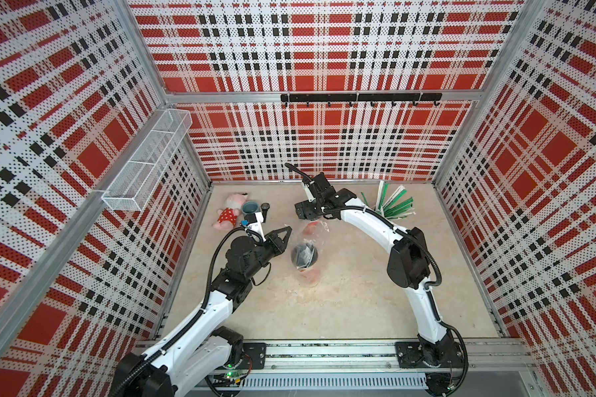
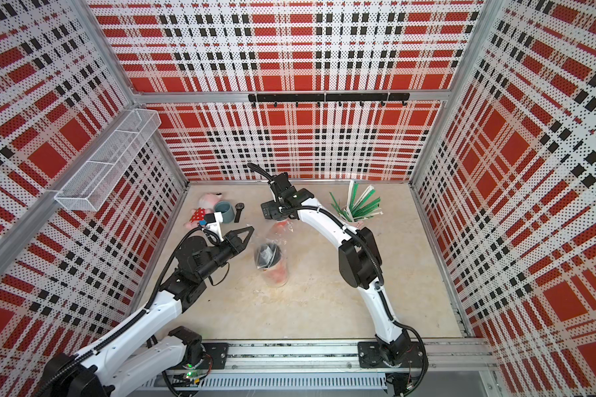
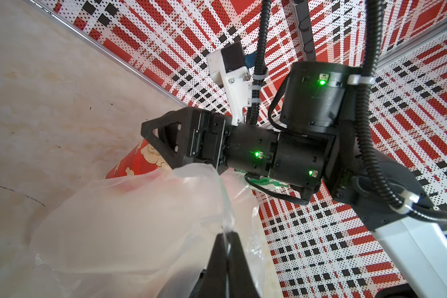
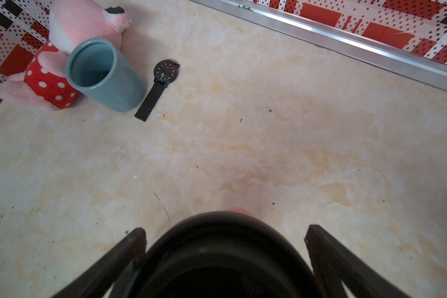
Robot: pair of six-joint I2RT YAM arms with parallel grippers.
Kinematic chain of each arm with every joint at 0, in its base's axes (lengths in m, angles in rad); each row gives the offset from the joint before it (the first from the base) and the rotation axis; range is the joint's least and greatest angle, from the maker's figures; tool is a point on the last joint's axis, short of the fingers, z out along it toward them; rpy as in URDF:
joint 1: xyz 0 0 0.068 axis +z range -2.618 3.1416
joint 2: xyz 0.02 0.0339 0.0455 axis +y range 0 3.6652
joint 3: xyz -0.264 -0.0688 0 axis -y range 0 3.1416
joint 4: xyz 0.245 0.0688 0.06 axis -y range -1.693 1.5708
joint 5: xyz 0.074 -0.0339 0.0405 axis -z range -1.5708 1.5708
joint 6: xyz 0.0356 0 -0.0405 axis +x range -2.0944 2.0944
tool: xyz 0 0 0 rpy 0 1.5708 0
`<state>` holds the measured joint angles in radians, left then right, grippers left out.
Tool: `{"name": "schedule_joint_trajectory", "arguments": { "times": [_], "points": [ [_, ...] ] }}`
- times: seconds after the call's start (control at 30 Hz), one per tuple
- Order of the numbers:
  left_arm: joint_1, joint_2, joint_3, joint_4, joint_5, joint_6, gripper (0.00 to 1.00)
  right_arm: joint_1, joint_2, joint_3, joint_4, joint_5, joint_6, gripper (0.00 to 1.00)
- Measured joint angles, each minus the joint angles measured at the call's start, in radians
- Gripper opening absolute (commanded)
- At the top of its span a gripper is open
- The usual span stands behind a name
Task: Pack milk tea into plastic carrier bags
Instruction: Pick up the milk tea cup at the center of the board.
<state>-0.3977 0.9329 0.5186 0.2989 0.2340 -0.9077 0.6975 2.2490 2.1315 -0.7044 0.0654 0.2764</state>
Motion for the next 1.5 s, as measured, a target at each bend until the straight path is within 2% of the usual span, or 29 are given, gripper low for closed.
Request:
{"name": "schedule_joint_trajectory", "arguments": {
  "times": [0.37, 0.63, 1.27, 1.37, 1.5],
  "points": [
    [0.0, 0.003, 0.0, 0.0, 0.002, 0.001, 0.05, 0.0, 0.012, 0.034, -0.01, 0.014, -0.003, 0.89],
    [0.0, 0.003, 0.0, 0.001, 0.006, 0.003, 0.05, -0.002, -0.013, 0.033, -0.037, 0.059, -0.016, 0.88],
    [0.0, 0.026, 0.0, 0.029, 0.021, 0.003, 0.05, -0.023, -0.267, 0.117, -0.045, 0.139, -0.072, 0.81],
    [0.0, 0.026, 0.0, 0.031, 0.021, 0.002, 0.05, -0.023, -0.335, 0.092, -0.041, 0.111, -0.076, 0.81],
    [0.0, 0.025, 0.0, 0.034, 0.02, -0.004, 0.05, -0.008, -0.47, -0.016, -0.01, 0.059, -0.078, 0.81]
  ]
}}
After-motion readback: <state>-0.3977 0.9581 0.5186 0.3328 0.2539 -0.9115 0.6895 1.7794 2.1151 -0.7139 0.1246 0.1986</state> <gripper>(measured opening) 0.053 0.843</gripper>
